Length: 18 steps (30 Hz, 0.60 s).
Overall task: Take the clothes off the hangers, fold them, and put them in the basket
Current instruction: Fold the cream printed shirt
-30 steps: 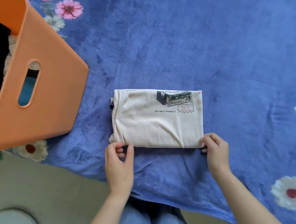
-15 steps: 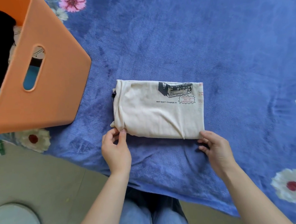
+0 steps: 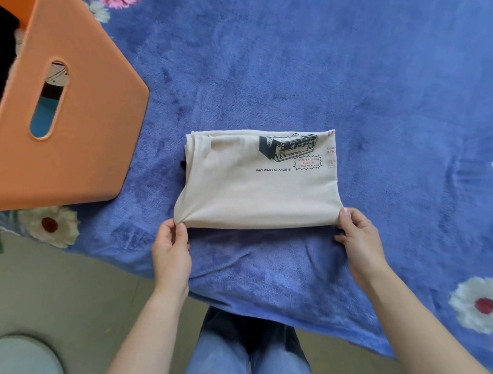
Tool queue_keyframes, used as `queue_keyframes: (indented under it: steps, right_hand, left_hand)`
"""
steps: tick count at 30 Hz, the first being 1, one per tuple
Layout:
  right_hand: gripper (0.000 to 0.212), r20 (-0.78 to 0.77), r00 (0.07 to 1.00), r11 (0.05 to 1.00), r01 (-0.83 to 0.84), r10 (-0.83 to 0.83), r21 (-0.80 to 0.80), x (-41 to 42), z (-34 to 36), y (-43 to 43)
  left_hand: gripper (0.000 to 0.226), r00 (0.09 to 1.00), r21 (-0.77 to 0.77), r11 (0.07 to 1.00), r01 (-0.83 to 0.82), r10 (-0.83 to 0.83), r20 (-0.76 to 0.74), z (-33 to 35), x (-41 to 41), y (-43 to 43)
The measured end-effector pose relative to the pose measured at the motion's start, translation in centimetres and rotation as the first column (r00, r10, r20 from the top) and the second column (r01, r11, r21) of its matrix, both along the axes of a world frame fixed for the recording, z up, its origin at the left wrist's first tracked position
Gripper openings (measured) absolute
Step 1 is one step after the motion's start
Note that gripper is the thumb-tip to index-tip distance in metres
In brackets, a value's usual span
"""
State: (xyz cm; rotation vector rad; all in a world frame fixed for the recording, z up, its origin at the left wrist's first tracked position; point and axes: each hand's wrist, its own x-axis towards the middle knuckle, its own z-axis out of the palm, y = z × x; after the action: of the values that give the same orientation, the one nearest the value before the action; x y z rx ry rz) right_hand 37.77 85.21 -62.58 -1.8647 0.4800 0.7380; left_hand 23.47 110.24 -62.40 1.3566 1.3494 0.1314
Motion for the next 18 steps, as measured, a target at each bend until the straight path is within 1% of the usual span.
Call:
queue_keyframes:
  steps: [2, 4, 5, 7, 9, 11, 12, 14, 16, 17, 18]
  right_hand:
    - [0.031, -0.007, 0.999, 0.999, 0.045, -0.046, -0.012, 0.1, 0.7, 0.6]
    - [0.018, -0.008, 0.994, 0.993, 0.112, -0.112, -0.021, 1.0, 1.7, 1.2]
    - [0.018, 0.0, 0.992, 0.992, 0.126, -0.126, -0.03, 1.7, 2.1, 1.6]
    - [0.03, 0.04, 0.992, 0.992, 0.12, -0.118, -0.036, 3.6, 2.4, 2.7]
    - [0.033, 0.086, 0.994, 0.995, 0.068, -0.062, -0.073, 5.8, 2.2, 4.3]
    - [0.035, 0.129, 0.991, 0.988, -0.008, 0.028, -0.152, 7.8, 1.8, 6.0]
    - [0.038, 0.152, 0.987, 0.981, -0.032, 0.062, -0.19, 8.6, 1.4, 6.8]
    - [0.04, 0.191, 0.976, 0.966, -0.056, 0.106, -0.253, 9.7, 1.0, 8.1]
    - [0.039, 0.237, 0.96, 0.947, -0.066, 0.145, -0.313, 10.3, 0.7, 8.9]
    - [0.041, 0.257, 0.952, 0.939, -0.072, 0.165, -0.336, 10.3, 0.8, 9.0]
    - [0.043, 0.277, 0.944, 0.934, -0.076, 0.181, -0.35, 10.3, 0.8, 9.1]
  left_hand:
    - [0.019, 0.999, -0.023, 0.999, 0.037, -0.037, -0.009, 0.6, 0.2, 0.3]
    - [0.03, 0.997, 0.024, 0.997, 0.076, -0.076, -0.006, 1.6, 0.8, 1.0]
    - [0.03, 0.997, 0.065, 0.995, 0.077, -0.077, -0.001, 2.0, 1.4, 1.5]
    - [0.03, 0.997, 0.155, 0.985, 0.072, -0.075, 0.013, 2.6, 3.2, 2.3]
    - [0.04, 0.989, 0.238, 0.96, 0.144, -0.146, -0.01, 2.4, 6.0, 2.9]
    - [0.046, 0.966, 0.32, 0.912, 0.258, -0.238, -0.101, 1.9, 8.9, 3.0]
    - [0.048, 0.954, 0.35, 0.889, 0.295, -0.257, -0.151, 1.6, 10.3, 3.1]
    - [0.044, 0.937, 0.392, 0.855, 0.34, -0.269, -0.224, 1.0, 12.5, 3.4]
    - [0.032, 0.924, 0.423, 0.825, 0.374, -0.293, -0.246, 0.0, 13.8, 4.0]
    - [0.032, 0.924, 0.45, 0.809, 0.378, -0.297, -0.241, -0.3, 14.0, 4.4]
    - [0.037, 0.924, 0.487, 0.787, 0.379, -0.298, -0.238, -0.5, 14.1, 4.9]
